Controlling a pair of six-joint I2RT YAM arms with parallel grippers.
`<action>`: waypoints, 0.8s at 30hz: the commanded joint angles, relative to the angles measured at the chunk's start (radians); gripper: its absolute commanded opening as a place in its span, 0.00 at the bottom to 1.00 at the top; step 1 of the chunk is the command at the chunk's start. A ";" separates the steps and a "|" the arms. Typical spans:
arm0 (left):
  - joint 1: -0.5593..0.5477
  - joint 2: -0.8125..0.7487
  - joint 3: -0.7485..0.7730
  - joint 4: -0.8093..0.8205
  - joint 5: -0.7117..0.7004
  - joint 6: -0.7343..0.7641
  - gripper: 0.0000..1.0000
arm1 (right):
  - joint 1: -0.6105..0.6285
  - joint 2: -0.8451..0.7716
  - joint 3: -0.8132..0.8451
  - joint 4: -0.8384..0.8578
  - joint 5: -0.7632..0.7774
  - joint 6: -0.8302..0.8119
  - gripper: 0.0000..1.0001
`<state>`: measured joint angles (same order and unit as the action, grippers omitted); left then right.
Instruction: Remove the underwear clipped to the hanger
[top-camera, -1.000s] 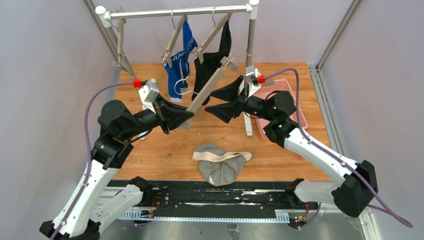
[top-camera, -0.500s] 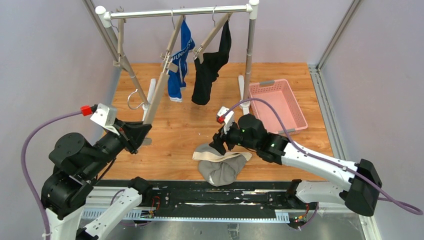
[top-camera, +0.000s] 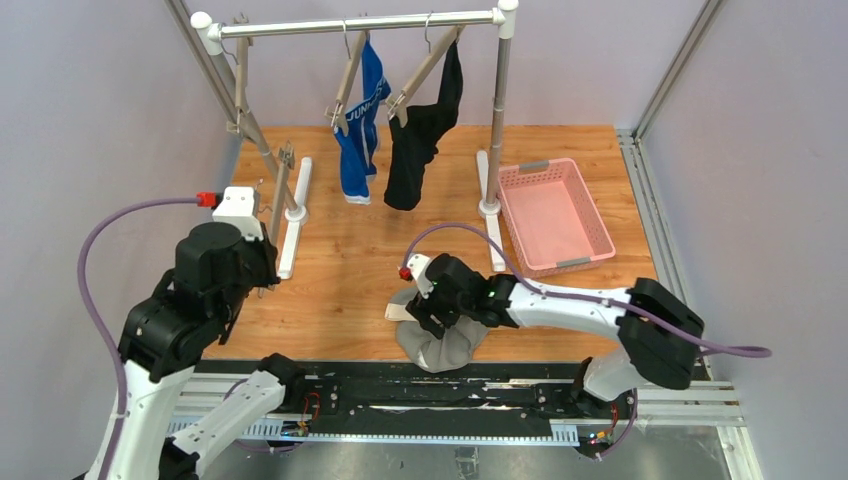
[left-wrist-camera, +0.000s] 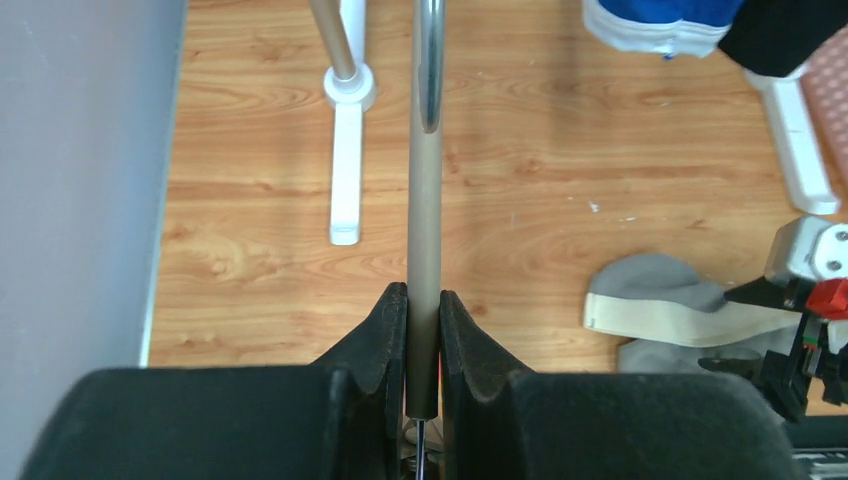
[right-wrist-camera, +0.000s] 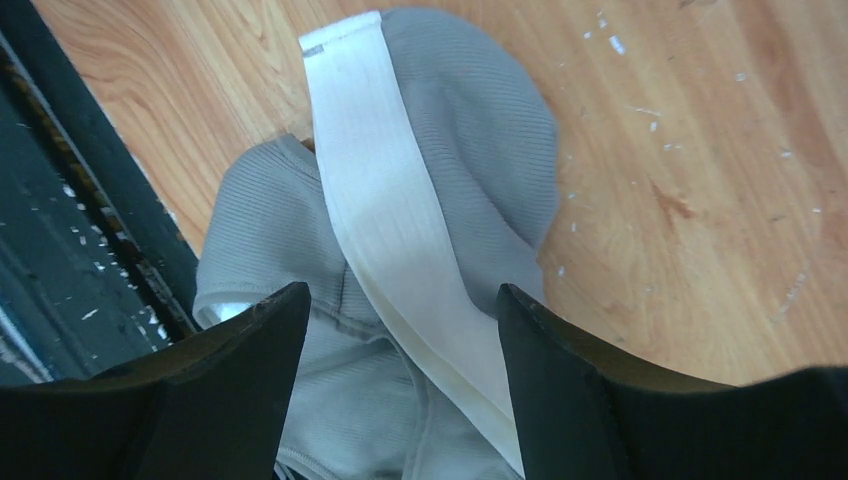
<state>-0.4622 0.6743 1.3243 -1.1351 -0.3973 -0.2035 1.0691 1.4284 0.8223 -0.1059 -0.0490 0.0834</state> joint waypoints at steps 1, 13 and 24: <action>0.000 0.050 -0.008 0.083 -0.093 0.038 0.00 | 0.040 0.114 0.063 -0.069 0.062 -0.005 0.70; 0.185 0.315 0.058 0.282 0.153 0.111 0.00 | 0.055 0.271 0.094 -0.073 0.145 0.071 0.50; 0.280 0.428 0.210 0.313 0.300 0.194 0.00 | 0.055 0.237 0.154 -0.172 0.222 0.070 0.01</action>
<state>-0.2092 1.0927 1.4460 -0.8818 -0.1692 -0.0662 1.1080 1.7138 0.9699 -0.1654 0.0864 0.1608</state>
